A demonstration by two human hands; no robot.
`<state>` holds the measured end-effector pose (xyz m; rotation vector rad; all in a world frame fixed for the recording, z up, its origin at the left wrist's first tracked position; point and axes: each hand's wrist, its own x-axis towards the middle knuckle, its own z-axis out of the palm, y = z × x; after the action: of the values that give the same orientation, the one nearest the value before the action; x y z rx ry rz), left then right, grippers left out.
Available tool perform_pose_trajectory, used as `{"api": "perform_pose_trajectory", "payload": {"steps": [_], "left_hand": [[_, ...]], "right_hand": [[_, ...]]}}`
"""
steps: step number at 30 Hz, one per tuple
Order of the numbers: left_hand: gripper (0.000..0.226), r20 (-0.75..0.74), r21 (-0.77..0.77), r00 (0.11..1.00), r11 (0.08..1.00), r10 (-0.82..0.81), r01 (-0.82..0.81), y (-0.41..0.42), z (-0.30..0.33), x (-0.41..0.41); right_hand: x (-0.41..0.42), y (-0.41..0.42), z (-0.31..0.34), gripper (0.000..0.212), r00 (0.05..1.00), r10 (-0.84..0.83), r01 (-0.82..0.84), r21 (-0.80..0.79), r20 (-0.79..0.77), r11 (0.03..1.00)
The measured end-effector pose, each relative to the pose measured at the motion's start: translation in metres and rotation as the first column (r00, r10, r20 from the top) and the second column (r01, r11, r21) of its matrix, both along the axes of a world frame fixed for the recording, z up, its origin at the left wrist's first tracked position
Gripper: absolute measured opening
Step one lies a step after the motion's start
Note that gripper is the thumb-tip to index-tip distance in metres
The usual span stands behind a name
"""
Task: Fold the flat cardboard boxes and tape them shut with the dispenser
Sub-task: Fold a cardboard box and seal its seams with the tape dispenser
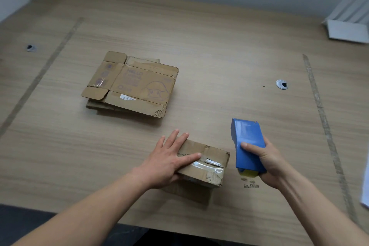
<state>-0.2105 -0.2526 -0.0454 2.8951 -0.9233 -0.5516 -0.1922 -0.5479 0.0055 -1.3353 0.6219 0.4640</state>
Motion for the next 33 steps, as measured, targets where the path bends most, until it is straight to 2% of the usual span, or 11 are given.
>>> {"api": "perform_pose_trajectory", "payload": {"steps": [3, 7, 12, 14, 16, 22, 26, 27, 30, 32, 33], "left_hand": [[0.080, 0.005, -0.016, 1.000, 1.000, 0.001, -0.001, 0.000, 0.000, 0.000], [0.080, 0.015, -0.014, 1.000, 1.000, 0.000, 0.000, 0.000, -0.001, 0.000], [0.082, 0.017, -0.003, 1.000, 1.000, -0.005, 0.005, 0.000, -0.002, 0.000], [0.081, 0.019, -0.002, 1.000, 1.000, -0.006, 0.006, 0.000, -0.002, 0.000], [0.080, 0.023, -0.003, 1.000, 1.000, -0.008, 0.008, 0.000, -0.002, 0.000], [0.078, 0.035, -0.045, 0.999, 0.999, -0.007, 0.008, 0.001, -0.003, 0.000], [0.079, 0.056, -0.059, 0.998, 0.998, -0.011, 0.014, 0.002, -0.004, 0.000], [0.079, 0.058, -0.059, 0.998, 0.998, -0.010, 0.014, 0.002, -0.004, 0.000], [0.080, 0.061, -0.063, 0.998, 0.998, -0.012, 0.016, 0.002, -0.004, 0.000], [0.079, 0.054, -0.062, 0.998, 0.998, -0.016, 0.019, 0.002, -0.004, 0.000], [0.078, 0.052, -0.065, 0.998, 0.998, -0.016, 0.020, 0.002, -0.004, 0.000]], "right_hand": [[-0.002, -0.009, 0.000, 0.048, 1.000, 0.008, -0.009, 0.114, 0.007, 0.993], [-0.004, -0.018, 0.001, 0.070, 0.997, 0.070, -0.075, 0.213, 0.035, 0.974], [-0.007, -0.019, 0.003, 0.066, 0.999, 0.045, -0.043, 0.334, 0.003, 0.941], [-0.008, -0.020, 0.000, 0.092, 0.999, -0.001, 0.014, 0.355, -0.038, 0.935], [-0.009, -0.022, -0.003, 0.104, 0.998, -0.019, 0.042, 0.354, -0.067, 0.934], [-0.011, -0.019, -0.004, 0.098, 0.998, -0.021, 0.045, 0.406, -0.064, 0.913], [-0.012, -0.013, -0.003, 0.058, 0.995, -0.086, 0.099, 0.468, -0.050, 0.878], [-0.013, -0.011, -0.003, 0.065, 0.996, -0.076, 0.090, 0.473, -0.050, 0.876], [-0.014, -0.008, -0.006, 0.108, 0.999, -0.007, 0.026, 0.433, -0.046, 0.901], [-0.012, -0.006, -0.008, 0.108, 0.998, 0.032, -0.009, 0.356, -0.059, 0.934], [-0.012, -0.005, -0.008, 0.100, 0.997, 0.044, -0.019, 0.325, -0.068, 0.946]]}}
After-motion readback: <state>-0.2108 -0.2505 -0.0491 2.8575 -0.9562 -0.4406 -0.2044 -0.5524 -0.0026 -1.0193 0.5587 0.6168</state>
